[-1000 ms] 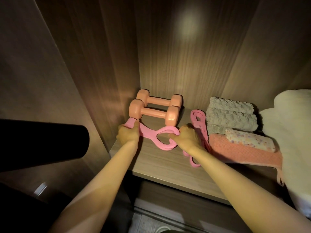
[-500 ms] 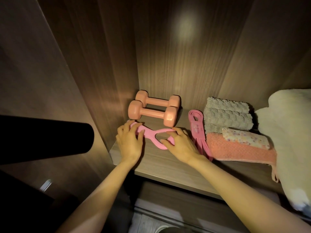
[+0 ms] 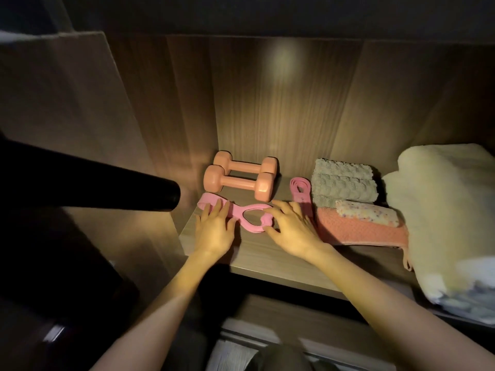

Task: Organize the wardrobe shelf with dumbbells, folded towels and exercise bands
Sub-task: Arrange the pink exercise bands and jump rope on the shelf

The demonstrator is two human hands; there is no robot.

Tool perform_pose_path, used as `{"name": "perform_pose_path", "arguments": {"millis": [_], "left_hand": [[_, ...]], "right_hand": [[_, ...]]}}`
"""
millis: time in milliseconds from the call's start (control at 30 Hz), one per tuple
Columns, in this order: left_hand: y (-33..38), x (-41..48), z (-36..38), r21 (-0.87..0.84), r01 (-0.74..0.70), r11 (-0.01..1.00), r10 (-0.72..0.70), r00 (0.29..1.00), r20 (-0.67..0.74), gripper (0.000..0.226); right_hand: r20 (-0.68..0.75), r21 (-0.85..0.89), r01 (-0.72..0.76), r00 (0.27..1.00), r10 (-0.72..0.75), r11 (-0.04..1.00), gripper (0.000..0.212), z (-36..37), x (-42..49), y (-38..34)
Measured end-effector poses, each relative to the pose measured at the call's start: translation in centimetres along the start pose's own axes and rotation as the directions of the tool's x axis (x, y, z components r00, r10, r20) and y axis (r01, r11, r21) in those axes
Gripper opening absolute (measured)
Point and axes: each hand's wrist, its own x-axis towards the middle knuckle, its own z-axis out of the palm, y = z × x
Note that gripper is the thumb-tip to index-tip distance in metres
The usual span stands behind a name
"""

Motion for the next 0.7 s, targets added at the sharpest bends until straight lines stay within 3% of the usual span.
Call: {"name": "perform_pose_path", "arguments": {"millis": [133,300,433,700], "left_hand": [[2.3,-3.6,-0.5,-0.149,-0.115,0.982,0.108,0.993,-0.051,0.045],[4.0,-7.3,1.0,-0.330,-0.118,0.936,0.152,0.985,0.078,0.045],[4.2,-8.9,2.6,-0.357,-0.087,0.930,0.155,0.974,0.167,0.049],[4.3,-6.9,3.5,-0.355,-0.090,0.931,0.146,0.980,0.134,0.055]], "right_hand": [[0.020,0.041,-0.124,0.992,0.123,0.991,0.040,-1.7,-3.6,1.3],[0.171,0.100,-0.212,0.966,0.193,0.972,0.055,-0.6,-7.9,3.0],[0.186,0.109,-0.231,0.960,0.209,0.967,0.064,1.0,-9.6,3.4],[0.137,0.089,-0.261,0.959,0.247,0.961,0.066,2.2,-9.1,2.5]]}}
